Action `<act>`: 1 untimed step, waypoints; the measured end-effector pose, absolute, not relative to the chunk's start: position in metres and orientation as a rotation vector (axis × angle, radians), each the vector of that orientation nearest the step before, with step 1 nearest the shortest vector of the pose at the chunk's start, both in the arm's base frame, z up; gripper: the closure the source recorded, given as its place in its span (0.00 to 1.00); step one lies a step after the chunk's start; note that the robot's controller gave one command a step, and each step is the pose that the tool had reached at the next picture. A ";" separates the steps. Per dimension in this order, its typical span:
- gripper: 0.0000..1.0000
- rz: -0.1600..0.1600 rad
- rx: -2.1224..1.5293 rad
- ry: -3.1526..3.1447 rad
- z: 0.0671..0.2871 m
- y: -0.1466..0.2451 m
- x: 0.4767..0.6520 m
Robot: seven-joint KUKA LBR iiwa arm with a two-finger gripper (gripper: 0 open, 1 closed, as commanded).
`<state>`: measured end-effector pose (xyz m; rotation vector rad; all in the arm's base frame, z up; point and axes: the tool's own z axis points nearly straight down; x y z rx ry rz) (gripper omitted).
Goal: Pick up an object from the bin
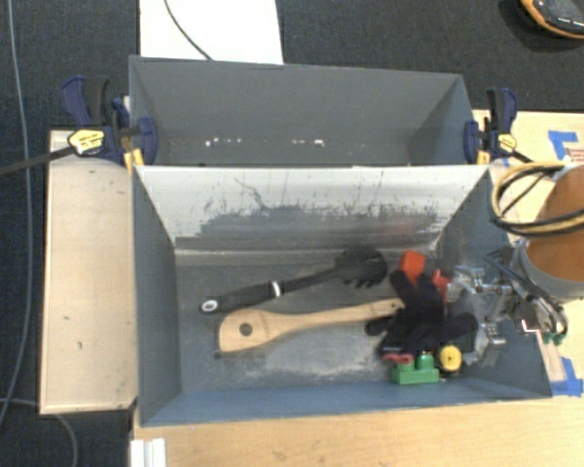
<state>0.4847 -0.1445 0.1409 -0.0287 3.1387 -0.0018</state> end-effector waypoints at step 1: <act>0.00 -0.002 -0.030 3.139 0.141 -0.144 0.485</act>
Offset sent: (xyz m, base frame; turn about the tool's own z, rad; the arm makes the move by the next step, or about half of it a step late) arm -0.0088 0.0137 -0.0505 0.0300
